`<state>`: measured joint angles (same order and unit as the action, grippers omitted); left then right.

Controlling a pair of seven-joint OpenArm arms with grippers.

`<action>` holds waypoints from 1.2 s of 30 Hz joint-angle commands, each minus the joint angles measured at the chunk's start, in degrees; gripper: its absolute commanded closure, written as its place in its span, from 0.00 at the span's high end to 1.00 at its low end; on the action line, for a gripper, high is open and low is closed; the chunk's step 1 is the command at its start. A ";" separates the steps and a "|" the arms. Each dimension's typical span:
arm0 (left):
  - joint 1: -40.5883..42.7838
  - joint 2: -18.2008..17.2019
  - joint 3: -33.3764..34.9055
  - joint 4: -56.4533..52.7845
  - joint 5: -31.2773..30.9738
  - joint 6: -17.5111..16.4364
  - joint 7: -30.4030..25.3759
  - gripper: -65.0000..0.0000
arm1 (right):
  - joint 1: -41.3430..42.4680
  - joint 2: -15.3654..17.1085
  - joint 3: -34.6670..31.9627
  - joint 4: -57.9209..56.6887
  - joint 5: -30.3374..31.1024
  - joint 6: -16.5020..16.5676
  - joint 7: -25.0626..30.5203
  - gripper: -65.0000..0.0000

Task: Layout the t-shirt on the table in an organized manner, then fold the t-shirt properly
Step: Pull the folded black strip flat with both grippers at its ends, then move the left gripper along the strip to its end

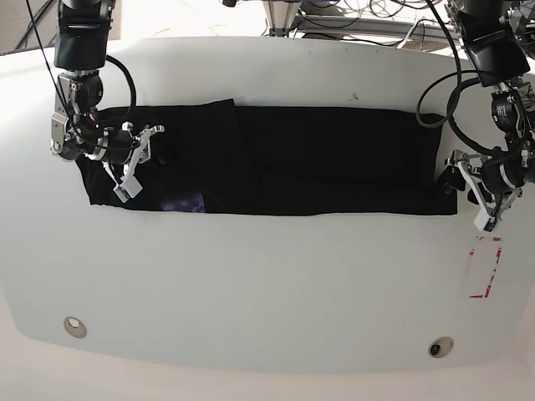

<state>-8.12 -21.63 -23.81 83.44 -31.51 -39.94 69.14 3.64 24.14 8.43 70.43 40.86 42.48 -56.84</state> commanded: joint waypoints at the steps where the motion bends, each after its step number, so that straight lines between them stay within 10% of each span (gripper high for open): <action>1: -1.24 -0.92 -1.81 -3.66 -3.70 -0.06 -0.62 0.67 | -0.25 0.96 0.15 -0.50 -6.62 -2.48 -4.04 0.20; 36: -2.12 3.83 -2.69 -22.56 -15.48 -0.06 -2.20 0.67 | -0.34 -0.36 0.15 -0.50 -6.62 -2.48 -4.04 0.20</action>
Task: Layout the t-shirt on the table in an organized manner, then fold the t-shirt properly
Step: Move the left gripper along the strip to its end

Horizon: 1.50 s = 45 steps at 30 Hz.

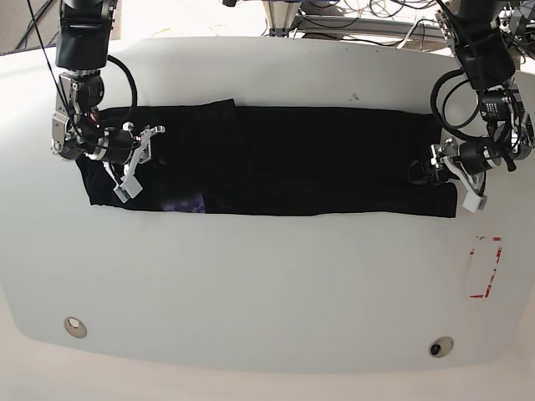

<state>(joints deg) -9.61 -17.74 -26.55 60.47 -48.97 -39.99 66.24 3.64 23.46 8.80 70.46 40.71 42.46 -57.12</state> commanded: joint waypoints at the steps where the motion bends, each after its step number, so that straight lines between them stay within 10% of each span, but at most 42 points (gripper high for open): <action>1: -1.08 0.55 0.04 0.41 2.68 -0.01 0.27 0.66 | -0.43 0.32 -0.23 -0.52 -6.47 -2.46 -3.76 0.20; 12: -1.78 1.87 0.04 0.24 6.46 -0.01 -3.51 0.63 | -0.61 0.32 -0.23 -0.52 -6.47 -2.46 -3.76 0.20; 23: -1.60 1.87 -0.05 0.15 6.55 -0.01 -5.36 0.17 | -0.78 0.40 -0.23 -0.52 -6.47 -2.46 -3.76 0.20; 45: 5.69 1.43 6.46 26.52 6.64 -0.01 0.88 0.16 | -0.78 0.40 -0.23 -0.61 -6.47 -2.46 -3.76 0.20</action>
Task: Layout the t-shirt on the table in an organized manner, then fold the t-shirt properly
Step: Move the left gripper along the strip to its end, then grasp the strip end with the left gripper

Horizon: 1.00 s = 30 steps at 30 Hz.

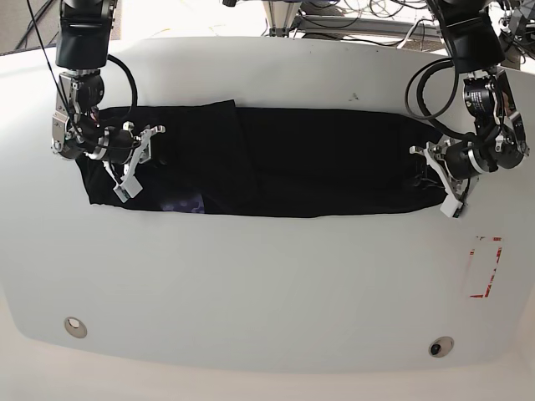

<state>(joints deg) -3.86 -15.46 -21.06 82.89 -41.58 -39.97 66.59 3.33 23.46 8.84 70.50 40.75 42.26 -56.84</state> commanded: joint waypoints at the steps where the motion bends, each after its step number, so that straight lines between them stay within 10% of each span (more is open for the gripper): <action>1: 0.12 -0.84 1.76 5.50 -0.75 -0.03 0.80 0.16 | -0.48 0.40 -0.27 -0.65 -6.51 -2.26 -4.04 0.20; 24: -0.05 -0.67 6.25 11.83 -1.27 -0.03 2.38 0.19 | -0.48 0.32 -0.27 -0.65 -6.51 -2.26 -4.04 0.20; 30: 0.03 -0.58 -2.81 11.22 -1.19 -0.03 2.38 0.49 | -0.48 0.32 -0.27 -0.65 -6.51 -2.26 -4.04 0.20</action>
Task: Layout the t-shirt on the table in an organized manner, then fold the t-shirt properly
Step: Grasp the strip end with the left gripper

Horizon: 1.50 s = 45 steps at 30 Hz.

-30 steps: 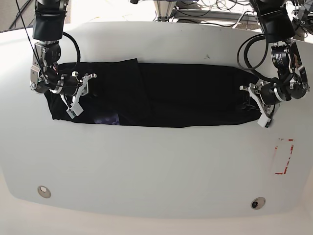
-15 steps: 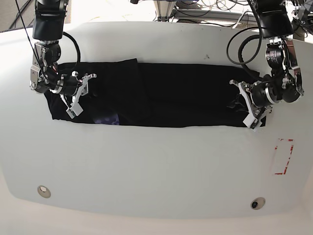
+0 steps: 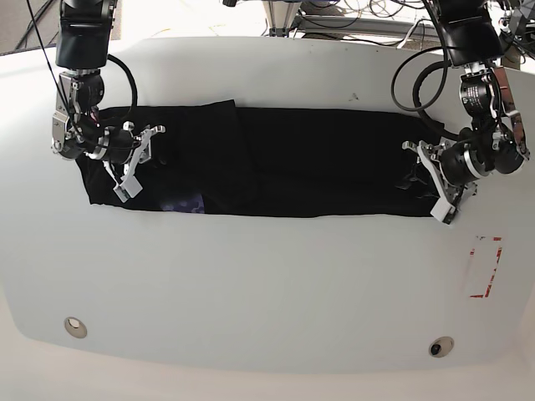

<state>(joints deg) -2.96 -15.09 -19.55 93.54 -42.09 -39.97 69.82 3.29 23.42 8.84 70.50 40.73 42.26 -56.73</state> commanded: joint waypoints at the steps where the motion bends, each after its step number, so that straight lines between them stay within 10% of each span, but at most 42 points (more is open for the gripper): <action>1: -0.86 -0.95 -5.90 -0.04 -0.68 -0.03 -0.85 0.55 | -0.43 0.36 -0.27 -0.65 -6.49 -2.26 -4.15 0.20; 6: -1.30 -1.04 -11.88 -6.02 -0.68 -0.03 0.29 0.72 | -0.43 -0.34 -0.27 -0.65 -6.49 -2.26 -4.15 0.20; 19: -5.43 -1.22 -18.82 -26.15 -0.68 -0.03 0.38 0.72 | -0.43 -0.78 -0.27 -0.65 -6.49 -2.26 -4.15 0.20; 45: -12.47 3.88 -18.21 -32.57 -0.24 -0.03 -0.33 0.72 | 0.01 -0.87 -0.27 -0.65 -6.49 -2.26 -4.15 0.20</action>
<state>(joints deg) -14.15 -10.94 -38.30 60.36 -42.46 -40.12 69.19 3.68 22.52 9.04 70.50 40.27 42.04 -56.77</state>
